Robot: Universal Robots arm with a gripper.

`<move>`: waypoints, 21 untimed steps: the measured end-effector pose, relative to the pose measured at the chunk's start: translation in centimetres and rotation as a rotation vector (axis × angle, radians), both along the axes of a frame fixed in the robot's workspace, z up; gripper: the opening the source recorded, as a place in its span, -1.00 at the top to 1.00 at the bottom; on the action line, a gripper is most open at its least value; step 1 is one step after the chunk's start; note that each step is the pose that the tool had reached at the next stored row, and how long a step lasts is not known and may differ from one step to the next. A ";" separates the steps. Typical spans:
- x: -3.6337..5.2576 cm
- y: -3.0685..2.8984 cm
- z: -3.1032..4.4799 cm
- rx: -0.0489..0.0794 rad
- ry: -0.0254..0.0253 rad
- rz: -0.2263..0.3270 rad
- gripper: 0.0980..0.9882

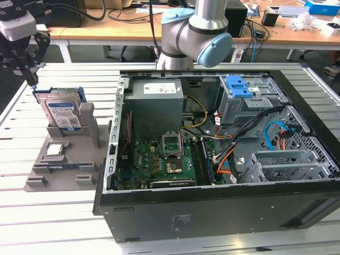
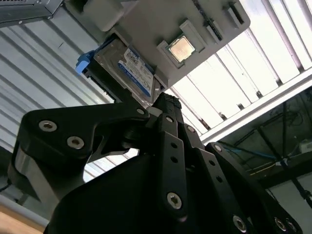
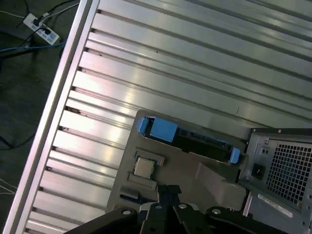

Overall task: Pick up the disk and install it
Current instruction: 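Pick up the disk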

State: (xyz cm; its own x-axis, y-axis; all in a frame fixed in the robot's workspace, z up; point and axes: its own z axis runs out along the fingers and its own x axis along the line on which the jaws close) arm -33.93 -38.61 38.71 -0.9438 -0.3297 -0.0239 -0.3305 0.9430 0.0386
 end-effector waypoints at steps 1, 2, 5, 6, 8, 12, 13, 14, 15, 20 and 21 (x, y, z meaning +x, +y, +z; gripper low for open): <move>0.00 0.00 0.00 0.000 0.0001 0.022 0.98; 0.00 0.00 0.00 0.000 0.0000 0.038 0.98; 0.00 0.00 0.00 0.000 0.0000 0.111 0.98; 0.00 0.00 0.00 0.000 0.0000 0.125 0.98; 0.00 0.00 0.00 0.000 0.0001 0.153 0.98; 0.00 0.00 0.00 0.000 0.0000 0.204 0.98; 0.00 0.00 0.00 0.000 0.0000 0.216 0.98; 0.00 0.00 0.01 0.000 0.0001 0.230 0.98; 0.00 0.00 0.00 0.000 0.0000 0.244 0.98; 0.00 0.00 0.00 0.000 0.0001 0.336 0.98; 0.00 0.00 0.01 0.000 0.0001 0.356 0.98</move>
